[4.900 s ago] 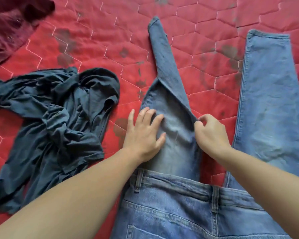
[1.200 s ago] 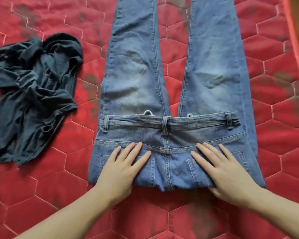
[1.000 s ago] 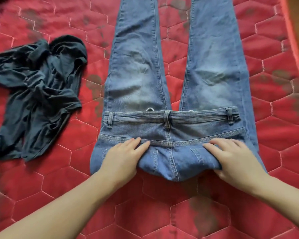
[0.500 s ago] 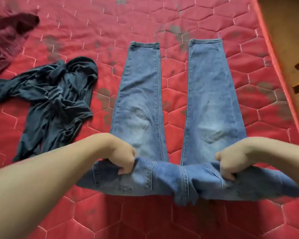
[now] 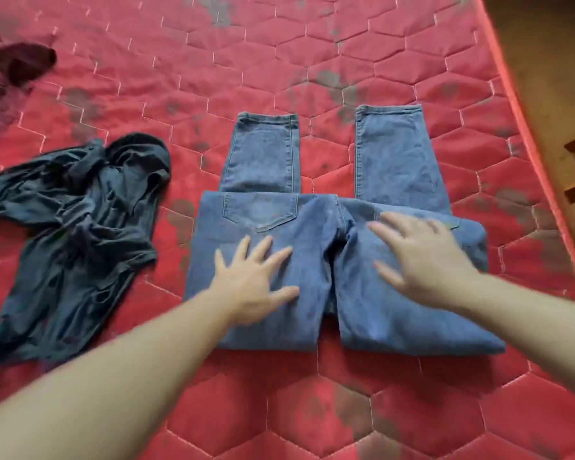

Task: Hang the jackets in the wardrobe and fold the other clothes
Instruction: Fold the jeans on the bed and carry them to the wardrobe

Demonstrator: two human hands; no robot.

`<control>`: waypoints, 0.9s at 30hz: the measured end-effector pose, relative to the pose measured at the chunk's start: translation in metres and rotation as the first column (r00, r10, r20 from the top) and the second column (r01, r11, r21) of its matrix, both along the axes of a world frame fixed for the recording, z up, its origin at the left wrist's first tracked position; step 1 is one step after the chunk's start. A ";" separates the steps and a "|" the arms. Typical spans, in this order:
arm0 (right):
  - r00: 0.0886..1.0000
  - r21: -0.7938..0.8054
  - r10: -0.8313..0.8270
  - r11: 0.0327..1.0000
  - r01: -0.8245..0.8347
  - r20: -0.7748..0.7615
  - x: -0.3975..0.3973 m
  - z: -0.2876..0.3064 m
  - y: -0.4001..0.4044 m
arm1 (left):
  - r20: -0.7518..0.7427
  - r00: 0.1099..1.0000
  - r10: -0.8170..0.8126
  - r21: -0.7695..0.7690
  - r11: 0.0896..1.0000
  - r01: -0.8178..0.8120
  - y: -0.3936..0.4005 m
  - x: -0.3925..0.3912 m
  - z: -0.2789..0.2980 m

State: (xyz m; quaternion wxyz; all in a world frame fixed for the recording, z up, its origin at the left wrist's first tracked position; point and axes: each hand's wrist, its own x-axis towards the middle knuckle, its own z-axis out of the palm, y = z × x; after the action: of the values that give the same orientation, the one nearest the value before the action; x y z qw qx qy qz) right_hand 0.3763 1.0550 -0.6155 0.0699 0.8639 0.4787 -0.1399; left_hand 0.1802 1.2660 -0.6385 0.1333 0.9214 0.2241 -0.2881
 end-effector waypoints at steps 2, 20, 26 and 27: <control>0.999 -0.091 -0.011 0.996 0.008 -0.037 -0.018 -0.022 -0.021 | -0.004 1.000 0.022 0.065 0.998 -0.021 -0.014 -0.018 -0.027; 0.944 0.209 -0.325 0.920 0.331 -0.066 0.188 -0.044 0.096 | 0.481 0.865 -0.144 0.062 0.990 0.130 -0.064 0.110 -0.065; 0.950 0.040 -0.312 0.949 0.311 0.017 0.216 -0.053 0.149 | 0.532 0.831 -0.166 0.104 0.986 0.130 -0.062 0.109 -0.071; 0.948 0.004 -0.314 0.949 0.314 0.048 0.218 -0.056 0.154 | 0.533 0.829 -0.169 0.113 0.985 0.128 -0.063 0.109 -0.071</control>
State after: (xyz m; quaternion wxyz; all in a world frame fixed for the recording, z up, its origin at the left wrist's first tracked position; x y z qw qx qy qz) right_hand 0.5941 1.2086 -0.6714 0.0598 0.9321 0.3329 -0.1294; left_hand 0.2894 1.2030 -0.7098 0.1349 0.9839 0.1154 -0.0179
